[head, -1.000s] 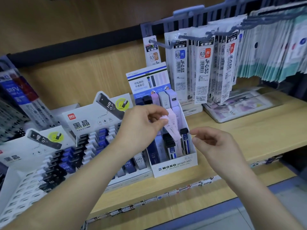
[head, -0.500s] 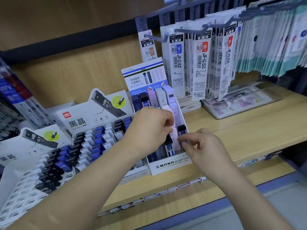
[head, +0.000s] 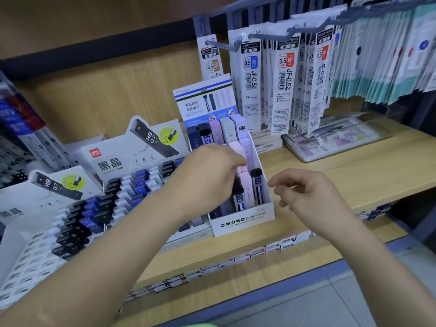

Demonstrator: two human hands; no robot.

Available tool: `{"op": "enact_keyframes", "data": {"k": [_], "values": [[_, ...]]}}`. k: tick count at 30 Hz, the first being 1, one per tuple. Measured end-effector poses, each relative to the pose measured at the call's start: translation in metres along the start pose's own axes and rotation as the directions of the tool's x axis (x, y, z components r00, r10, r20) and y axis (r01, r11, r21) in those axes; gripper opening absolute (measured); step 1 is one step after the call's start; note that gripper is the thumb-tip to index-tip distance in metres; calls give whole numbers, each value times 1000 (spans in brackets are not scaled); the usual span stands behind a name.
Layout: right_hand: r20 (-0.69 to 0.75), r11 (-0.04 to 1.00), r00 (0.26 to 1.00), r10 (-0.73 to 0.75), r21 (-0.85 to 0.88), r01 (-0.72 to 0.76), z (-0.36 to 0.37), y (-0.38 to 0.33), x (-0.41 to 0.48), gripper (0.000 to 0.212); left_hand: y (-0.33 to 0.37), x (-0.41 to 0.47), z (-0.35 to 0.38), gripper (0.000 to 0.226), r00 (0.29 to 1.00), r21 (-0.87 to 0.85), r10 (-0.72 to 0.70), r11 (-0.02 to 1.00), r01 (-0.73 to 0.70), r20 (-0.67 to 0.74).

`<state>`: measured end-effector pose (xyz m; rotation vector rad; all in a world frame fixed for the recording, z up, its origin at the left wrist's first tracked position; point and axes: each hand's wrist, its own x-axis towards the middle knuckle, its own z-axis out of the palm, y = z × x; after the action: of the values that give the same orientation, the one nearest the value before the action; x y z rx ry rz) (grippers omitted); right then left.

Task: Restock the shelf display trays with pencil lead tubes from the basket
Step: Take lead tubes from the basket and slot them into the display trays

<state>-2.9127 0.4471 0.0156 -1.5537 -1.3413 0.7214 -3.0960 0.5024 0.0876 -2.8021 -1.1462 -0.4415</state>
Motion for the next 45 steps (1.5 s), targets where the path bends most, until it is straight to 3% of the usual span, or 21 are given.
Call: {"op": "enact_keyframes", "data": {"k": [3, 6, 10, 13, 15, 17, 20, 23, 28, 30, 33, 36, 39, 42, 45], "values": [[199, 997, 980, 5, 73, -20, -1, -22, -9, 26, -8, -47, -22, 29, 984, -103, -49, 994, 32, -171], [461, 997, 888, -5, -64, 39, 25, -43, -28, 28, -24, -109, -28, 29, 992, -129, -18, 992, 2, -122], [726, 921, 686, -39, -240, 307, 105, -58, -70, 17, -49, -201, -7, 29, 990, -84, -14, 996, 26, 140], [860, 831, 508, 53, -321, 455, 167, -45, -112, 28, -67, -275, 28, 32, 934, -32, -114, 991, 133, 337], [894, 781, 401, 203, -394, 485, 202, -22, -137, 39, -75, -323, 59, 35, 842, 21, -212, 972, 233, 495], [884, 742, 353, 306, -454, 493, 234, 7, -158, 45, -80, -367, 95, 39, 693, 87, -285, 948, 307, 662], [852, 715, 376, 365, -515, 473, 280, 56, -189, 48, -80, -415, 146, 47, 532, 161, -277, 954, 253, 800], [810, 697, 444, 382, -568, 438, 317, 107, -219, 77, -75, -434, 187, 59, 420, 251, -332, 939, 237, 845], [781, 669, 560, 276, -575, 472, 359, 146, -246, 89, -67, -434, 235, 85, 258, 342, -554, 752, 564, 792], [745, 639, 619, 249, -607, 473, 362, 155, -252, 85, -67, -437, 244, 87, 264, 308, -573, 709, 634, 776], [673, 587, 669, 315, -692, 420, 350, 164, -256, 75, -67, -437, 250, 69, 324, 204, -585, 660, 723, 743], [651, 576, 649, 393, -725, 378, 339, 166, -257, 64, -64, -428, 263, 56, 324, 91, -643, 525, 846, 694], [647, 548, 627, 434, -742, 386, 333, 169, -262, 58, -59, -422, 276, 59, 298, 76, -719, 438, 896, 627], [630, 519, 624, 462, -763, 386, 326, 173, -270, 52, -56, -420, 284, 62, 340, 18, -744, 427, 904, 575], [601, 456, 638, 482, -793, 403, 322, 176, -280, 41, -52, -420, 283, 53, 392, -149, -714, 381, 913, 580]]}}
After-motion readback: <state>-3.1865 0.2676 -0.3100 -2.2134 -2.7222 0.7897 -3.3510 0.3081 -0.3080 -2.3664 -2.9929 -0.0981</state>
